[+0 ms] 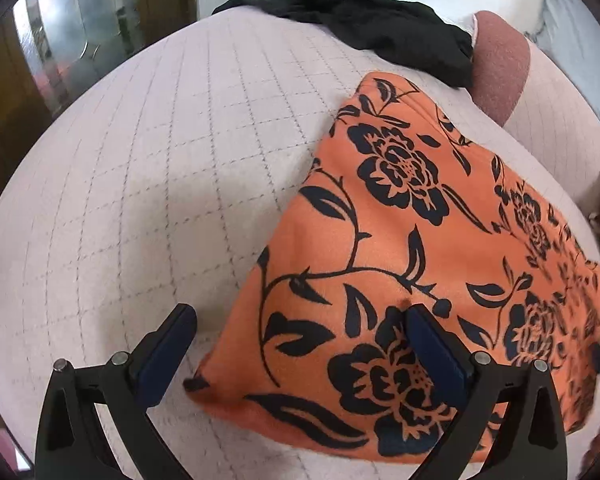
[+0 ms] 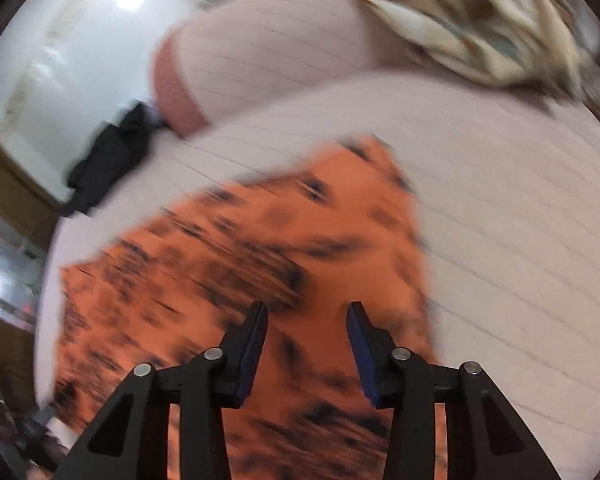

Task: Fold small clothes
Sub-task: 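Press and straighten the folded blouse with both grippers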

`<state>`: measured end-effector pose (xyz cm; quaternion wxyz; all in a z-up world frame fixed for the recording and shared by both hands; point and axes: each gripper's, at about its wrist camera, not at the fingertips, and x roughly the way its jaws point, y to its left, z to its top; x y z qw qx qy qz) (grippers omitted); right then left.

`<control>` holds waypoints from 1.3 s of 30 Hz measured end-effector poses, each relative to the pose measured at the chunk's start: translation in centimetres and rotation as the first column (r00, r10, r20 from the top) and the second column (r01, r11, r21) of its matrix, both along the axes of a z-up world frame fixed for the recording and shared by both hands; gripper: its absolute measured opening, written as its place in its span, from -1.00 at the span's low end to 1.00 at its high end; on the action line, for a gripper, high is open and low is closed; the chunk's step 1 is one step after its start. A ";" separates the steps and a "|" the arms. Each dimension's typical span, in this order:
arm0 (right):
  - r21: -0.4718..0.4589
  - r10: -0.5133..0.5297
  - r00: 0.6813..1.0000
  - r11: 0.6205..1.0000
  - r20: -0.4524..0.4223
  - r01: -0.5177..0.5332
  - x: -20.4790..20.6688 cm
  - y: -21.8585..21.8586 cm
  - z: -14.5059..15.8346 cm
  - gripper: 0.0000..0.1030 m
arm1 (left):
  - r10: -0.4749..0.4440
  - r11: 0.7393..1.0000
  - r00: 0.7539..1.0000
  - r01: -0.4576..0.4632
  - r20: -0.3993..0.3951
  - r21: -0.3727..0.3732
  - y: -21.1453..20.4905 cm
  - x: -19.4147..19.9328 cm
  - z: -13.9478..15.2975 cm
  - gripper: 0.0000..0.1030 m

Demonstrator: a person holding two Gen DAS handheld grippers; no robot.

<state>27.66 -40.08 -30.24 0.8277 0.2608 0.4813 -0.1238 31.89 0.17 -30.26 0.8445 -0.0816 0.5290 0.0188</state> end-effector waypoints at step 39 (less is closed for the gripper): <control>-0.132 -0.146 0.985 0.979 0.092 0.157 9.3 -1.2 1.8 -0.34 | -0.068 0.968 0.992 0.040 0.106 0.247 -1.7 0.9 1.1 1.00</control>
